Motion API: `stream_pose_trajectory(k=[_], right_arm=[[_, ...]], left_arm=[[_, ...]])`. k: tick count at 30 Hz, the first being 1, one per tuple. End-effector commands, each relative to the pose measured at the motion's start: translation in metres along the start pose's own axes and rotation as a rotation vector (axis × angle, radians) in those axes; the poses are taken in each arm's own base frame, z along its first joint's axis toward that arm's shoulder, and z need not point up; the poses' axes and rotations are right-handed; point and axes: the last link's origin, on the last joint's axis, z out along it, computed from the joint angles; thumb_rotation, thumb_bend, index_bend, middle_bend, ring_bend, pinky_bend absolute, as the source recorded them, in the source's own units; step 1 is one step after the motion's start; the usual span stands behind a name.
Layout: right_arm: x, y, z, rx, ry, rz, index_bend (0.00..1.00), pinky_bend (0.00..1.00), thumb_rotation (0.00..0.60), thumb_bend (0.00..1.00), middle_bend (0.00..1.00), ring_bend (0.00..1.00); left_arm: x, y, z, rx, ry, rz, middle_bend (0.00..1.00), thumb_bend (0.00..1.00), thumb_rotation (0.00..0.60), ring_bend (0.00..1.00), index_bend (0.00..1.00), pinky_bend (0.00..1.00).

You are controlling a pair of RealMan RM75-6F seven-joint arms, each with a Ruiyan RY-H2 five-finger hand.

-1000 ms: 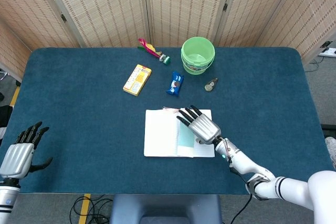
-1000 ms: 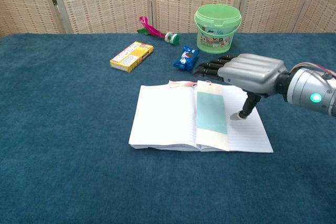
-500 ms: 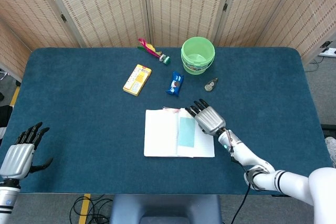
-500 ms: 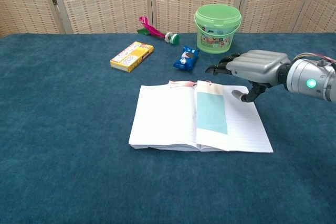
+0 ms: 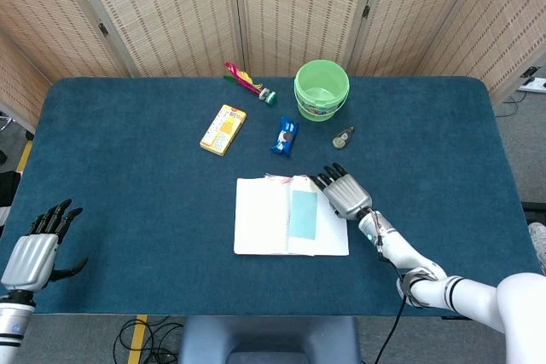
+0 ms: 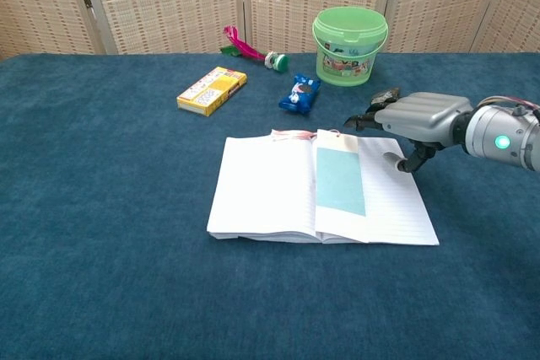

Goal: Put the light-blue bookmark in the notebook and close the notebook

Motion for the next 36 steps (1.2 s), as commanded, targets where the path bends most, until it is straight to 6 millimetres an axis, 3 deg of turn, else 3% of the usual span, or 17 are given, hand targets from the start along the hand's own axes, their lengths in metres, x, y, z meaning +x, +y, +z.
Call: stream_pose_trajectory(k=[1, 15, 36], right_arm=[[-0.002, 0.001, 0.000, -0.004, -0.005, 0.004, 0.00, 0.00, 0.600, 0.55, 0.14, 0.00], [-0.008, -0.003, 0.001, 0.007, -0.019, 0.009, 0.00, 0.00, 0.600, 0.55, 0.14, 0.00], [-0.002, -0.012, 0.006, 0.031, 0.001, 0.004, 0.00, 0.00, 0.600, 0.55, 0.14, 0.00]], left_arm=[[0.000, 0.000, 0.000, 0.001, 0.001, 0.000, 0.04, 0.27, 0.600, 0.06, 0.14, 0.14], [0.000, -0.001, -0.001, 0.004, -0.003, 0.001, 0.04, 0.27, 0.600, 0.06, 0.14, 0.14], [-0.001, -0.004, 0.000, 0.015, -0.009, -0.002, 0.04, 0.27, 0.600, 0.06, 0.14, 0.14]])
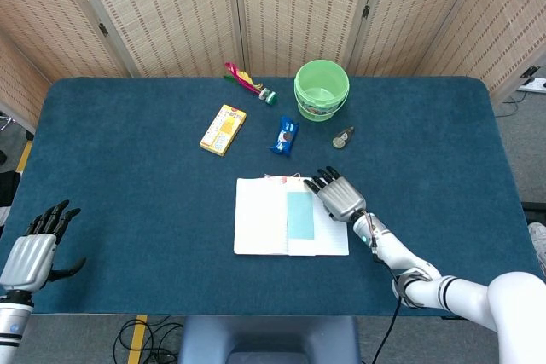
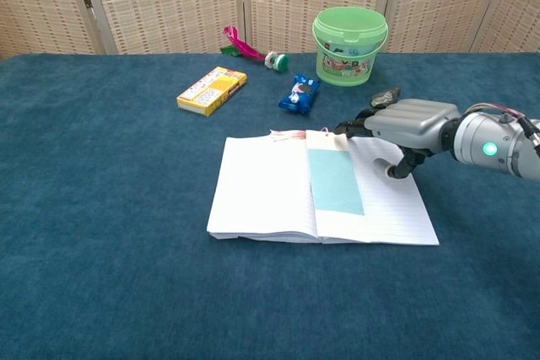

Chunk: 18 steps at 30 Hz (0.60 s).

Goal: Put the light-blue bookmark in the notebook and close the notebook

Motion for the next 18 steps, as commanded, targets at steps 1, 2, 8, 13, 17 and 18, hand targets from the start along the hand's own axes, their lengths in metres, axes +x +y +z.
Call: stream_pose_trajectory(k=[1, 2, 8, 13, 17, 18], right_arm=[[0.001, 0.000, -0.001, 0.001, 0.004, 0.000, 0.00, 0.00, 0.600, 0.55, 0.14, 0.00], [0.002, 0.001, -0.002, -0.001, 0.008, 0.000, 0.00, 0.00, 0.600, 0.55, 0.14, 0.00], [0.030, 0.019, -0.032, -0.028, 0.111, -0.009, 0.00, 0.00, 0.600, 0.54, 0.14, 0.00], [0.061, 0.041, -0.084, -0.092, 0.202, -0.038, 0.00, 0.00, 0.600, 0.49, 0.14, 0.00], [0.074, 0.054, -0.130, -0.156, 0.260, -0.047, 0.00, 0.00, 0.600, 0.40, 0.14, 0.00], [0.075, 0.057, -0.143, -0.175, 0.273, -0.045, 0.00, 0.00, 0.600, 0.38, 0.14, 0.00]], left_arm=[[0.000, -0.001, 0.000, 0.001, 0.001, 0.000, 0.04, 0.27, 0.600, 0.06, 0.14, 0.14], [0.000, -0.001, 0.000, 0.002, 0.003, -0.001, 0.04, 0.27, 0.600, 0.06, 0.14, 0.14], [0.003, 0.000, 0.006, -0.021, 0.035, 0.009, 0.04, 0.27, 0.600, 0.06, 0.14, 0.14], [0.000, 0.010, 0.018, -0.112, 0.052, 0.025, 0.04, 0.27, 0.600, 0.06, 0.16, 0.14], [-0.003, 0.023, 0.031, -0.212, 0.073, 0.050, 0.04, 0.27, 0.600, 0.06, 0.19, 0.14], [-0.004, 0.028, 0.035, -0.248, 0.081, 0.055, 0.04, 0.27, 0.600, 0.06, 0.20, 0.14]])
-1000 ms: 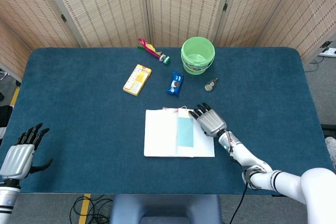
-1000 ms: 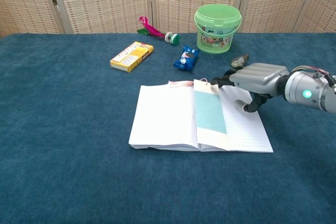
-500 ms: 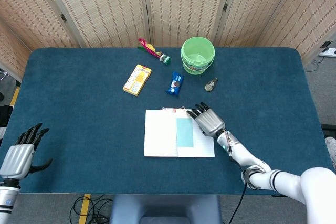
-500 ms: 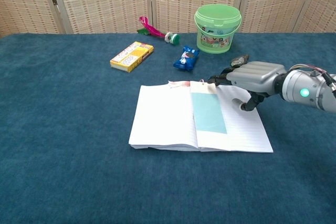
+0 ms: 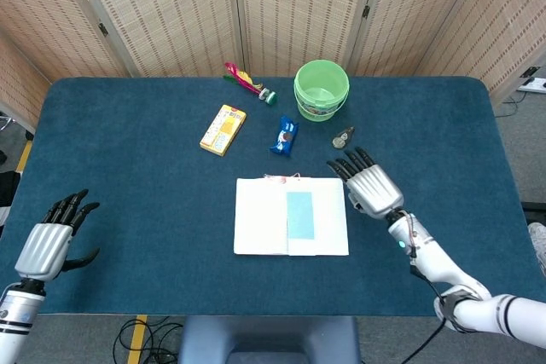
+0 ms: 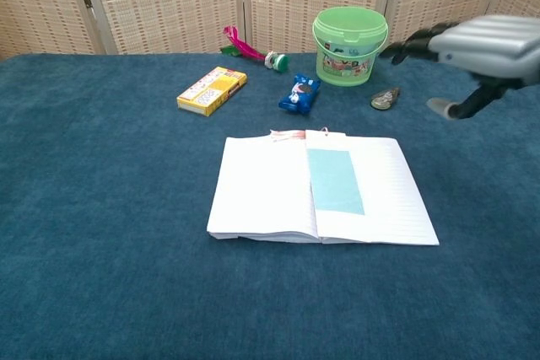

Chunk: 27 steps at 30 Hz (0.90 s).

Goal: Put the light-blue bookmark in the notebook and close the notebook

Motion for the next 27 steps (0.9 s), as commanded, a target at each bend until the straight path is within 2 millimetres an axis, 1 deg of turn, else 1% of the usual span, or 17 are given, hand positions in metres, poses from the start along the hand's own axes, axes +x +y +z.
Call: stream_pose_trajectory(k=[1, 6, 9, 12, 18, 25, 27], right_arm=[[0.024, 0.025, -0.055, -0.097, 0.069, -0.033, 0.00, 0.00, 0.600, 0.36, 0.14, 0.00], [0.027, 0.035, -0.097, -0.159, 0.099, -0.021, 0.00, 0.00, 0.600, 0.31, 0.14, 0.00], [0.023, 0.037, -0.116, -0.177, 0.103, -0.005, 0.00, 0.00, 0.600, 0.29, 0.14, 0.00], [0.018, 0.037, -0.130, -0.188, 0.107, 0.009, 0.00, 0.00, 0.600, 0.26, 0.14, 0.00], [0.009, 0.037, -0.146, -0.208, 0.112, 0.042, 0.00, 0.00, 0.600, 0.24, 0.14, 0.00], [0.008, 0.039, -0.153, -0.230, 0.119, 0.049, 0.00, 0.00, 0.600, 0.23, 0.14, 0.00], [0.007, 0.040, -0.154, -0.235, 0.117, 0.052, 0.00, 0.00, 0.600, 0.22, 0.14, 0.00]], left_arm=[[-0.005, 0.014, 0.017, -0.114, 0.025, 0.014, 0.05, 0.27, 0.600, 0.06, 0.21, 0.14], [-0.014, 0.036, 0.038, -0.278, 0.064, 0.055, 0.09, 0.27, 0.600, 0.06, 0.27, 0.14], [-0.022, 0.049, 0.049, -0.376, 0.073, 0.103, 0.10, 0.27, 0.600, 0.06, 0.28, 0.14], [-0.031, 0.063, 0.060, -0.455, 0.064, 0.160, 0.10, 0.27, 0.600, 0.06, 0.28, 0.14], [-0.050, 0.090, 0.081, -0.545, 0.054, 0.200, 0.10, 0.26, 0.600, 0.06, 0.28, 0.14], [-0.076, 0.118, 0.096, -0.614, 0.033, 0.225, 0.10, 0.25, 0.600, 0.06, 0.27, 0.14], [-0.082, 0.125, 0.100, -0.619, 0.031, 0.232, 0.10, 0.23, 0.600, 0.06, 0.24, 0.14]])
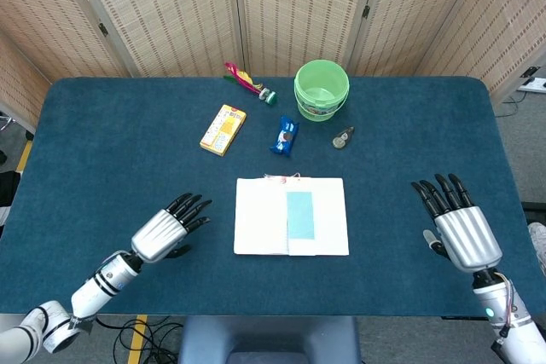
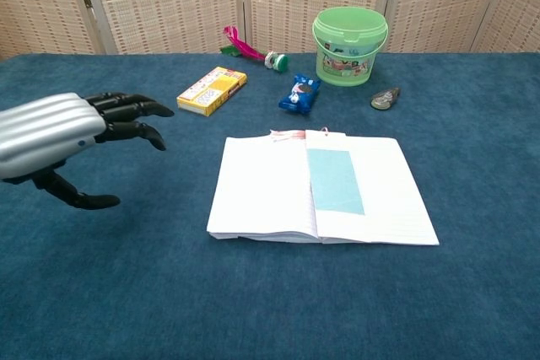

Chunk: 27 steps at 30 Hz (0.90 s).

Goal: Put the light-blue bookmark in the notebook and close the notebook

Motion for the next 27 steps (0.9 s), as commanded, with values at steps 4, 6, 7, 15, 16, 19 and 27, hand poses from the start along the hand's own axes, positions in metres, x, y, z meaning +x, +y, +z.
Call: stream_pose_trajectory(k=[4, 6, 7, 15, 16, 19, 27], right_arm=[[-0.001, 0.001, -0.002, -0.008, -0.001, 0.010, 0.00, 0.00, 0.600, 0.21, 0.14, 0.00], [-0.001, 0.001, -0.003, -0.010, 0.004, 0.012, 0.00, 0.00, 0.600, 0.21, 0.14, 0.00], [-0.001, 0.002, -0.003, -0.012, 0.004, 0.013, 0.00, 0.00, 0.600, 0.21, 0.14, 0.00], [-0.001, 0.004, -0.007, -0.024, 0.006, 0.019, 0.00, 0.00, 0.600, 0.21, 0.14, 0.00], [-0.001, 0.005, -0.008, -0.027, 0.008, 0.019, 0.00, 0.00, 0.600, 0.21, 0.14, 0.00], [0.000, 0.006, -0.009, -0.034, 0.012, 0.019, 0.00, 0.00, 0.600, 0.21, 0.14, 0.00], [0.000, 0.009, -0.012, -0.046, 0.018, 0.024, 0.00, 0.00, 0.600, 0.21, 0.13, 0.00]], left_arm=[[-0.014, 0.016, 0.022, -0.022, -0.017, 0.009, 0.10, 0.19, 0.600, 0.06, 0.18, 0.14], [-0.017, 0.021, 0.026, -0.022, -0.015, -0.001, 0.10, 0.19, 0.600, 0.06, 0.17, 0.14], [-0.018, 0.024, 0.029, -0.024, -0.013, -0.007, 0.10, 0.19, 0.600, 0.06, 0.17, 0.14], [-0.027, 0.044, 0.046, -0.044, -0.022, -0.027, 0.09, 0.19, 0.600, 0.06, 0.16, 0.14], [-0.028, 0.047, 0.049, -0.045, -0.021, -0.028, 0.09, 0.19, 0.600, 0.06, 0.16, 0.14], [-0.029, 0.053, 0.056, -0.041, -0.016, -0.041, 0.09, 0.19, 0.600, 0.06, 0.16, 0.14], [-0.034, 0.068, 0.069, -0.054, -0.026, -0.054, 0.09, 0.19, 0.600, 0.06, 0.16, 0.14]])
